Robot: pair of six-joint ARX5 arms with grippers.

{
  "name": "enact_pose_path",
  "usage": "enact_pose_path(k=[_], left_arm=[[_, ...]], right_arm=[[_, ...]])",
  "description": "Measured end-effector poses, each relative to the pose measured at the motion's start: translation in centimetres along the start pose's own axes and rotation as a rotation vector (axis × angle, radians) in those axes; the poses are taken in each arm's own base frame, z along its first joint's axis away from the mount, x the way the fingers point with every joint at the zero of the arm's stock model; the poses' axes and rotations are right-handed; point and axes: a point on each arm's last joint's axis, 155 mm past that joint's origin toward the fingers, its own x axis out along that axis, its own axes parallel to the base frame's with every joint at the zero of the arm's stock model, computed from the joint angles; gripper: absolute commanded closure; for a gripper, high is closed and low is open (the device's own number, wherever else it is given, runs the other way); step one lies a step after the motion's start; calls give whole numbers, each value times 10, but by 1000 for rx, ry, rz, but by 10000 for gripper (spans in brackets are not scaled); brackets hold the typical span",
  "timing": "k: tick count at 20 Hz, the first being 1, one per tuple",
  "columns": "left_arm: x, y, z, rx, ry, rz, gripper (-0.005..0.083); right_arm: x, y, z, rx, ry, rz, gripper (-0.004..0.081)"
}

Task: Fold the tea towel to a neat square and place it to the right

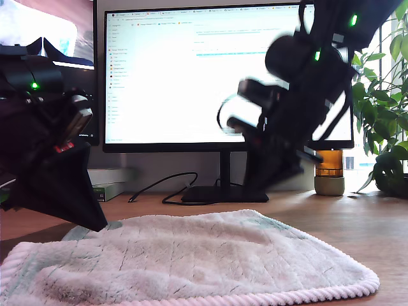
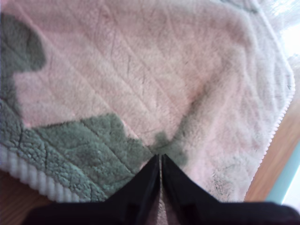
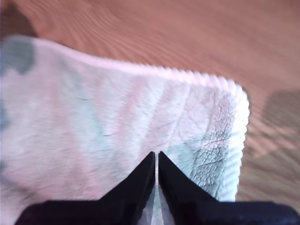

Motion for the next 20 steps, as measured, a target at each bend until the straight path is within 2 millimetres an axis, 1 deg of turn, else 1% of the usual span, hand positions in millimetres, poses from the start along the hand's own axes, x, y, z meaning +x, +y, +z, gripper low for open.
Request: enact_pose_path(k=[2, 4, 9, 14, 18, 20], left_arm=[[3, 2, -2, -7, 10, 1, 795], [5, 7, -3, -11, 16, 18, 795], [8, 24, -9, -26, 40, 97, 795], [6, 33, -9, -27, 39, 142, 795], [5, 37, -6, -19, 28, 164, 795], [5, 42, 2, -4, -2, 191, 795]], right_arm=[[11, -4, -8, 10, 28, 1, 783], [14, -5, -11, 13, 36, 1, 783], [13, -17, -12, -7, 44, -62, 783], [9, -28, -14, 8, 59, -102, 783], [8, -33, -14, 15, 59, -118, 783], [7, -33, -14, 17, 58, -118, 783]])
